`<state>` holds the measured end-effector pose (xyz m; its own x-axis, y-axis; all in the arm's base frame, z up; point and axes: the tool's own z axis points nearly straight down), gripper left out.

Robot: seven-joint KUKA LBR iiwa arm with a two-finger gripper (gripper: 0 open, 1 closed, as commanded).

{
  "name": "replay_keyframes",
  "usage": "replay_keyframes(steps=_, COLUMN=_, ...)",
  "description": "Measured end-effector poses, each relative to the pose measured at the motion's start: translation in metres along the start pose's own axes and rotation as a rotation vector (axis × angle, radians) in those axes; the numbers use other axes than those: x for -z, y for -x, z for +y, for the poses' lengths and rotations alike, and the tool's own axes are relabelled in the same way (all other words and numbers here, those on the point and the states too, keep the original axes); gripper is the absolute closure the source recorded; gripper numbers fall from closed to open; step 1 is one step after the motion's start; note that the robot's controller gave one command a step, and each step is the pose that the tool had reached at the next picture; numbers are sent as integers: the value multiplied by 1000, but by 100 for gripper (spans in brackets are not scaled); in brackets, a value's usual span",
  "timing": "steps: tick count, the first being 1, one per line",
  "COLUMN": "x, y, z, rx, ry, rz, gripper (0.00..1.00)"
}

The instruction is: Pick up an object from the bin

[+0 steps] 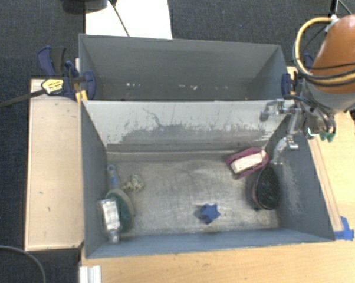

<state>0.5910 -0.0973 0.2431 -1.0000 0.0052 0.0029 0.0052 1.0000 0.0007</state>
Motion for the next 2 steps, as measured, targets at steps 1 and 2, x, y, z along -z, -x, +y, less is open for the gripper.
replay_keyframes(steps=1, x=-174, y=-1, z=-8, rx=216, ry=0, rz=-5, gripper=0)
replay_keyframes(steps=2, x=-141, y=3, z=-19, rx=214, ry=1, rz=-10, gripper=0)
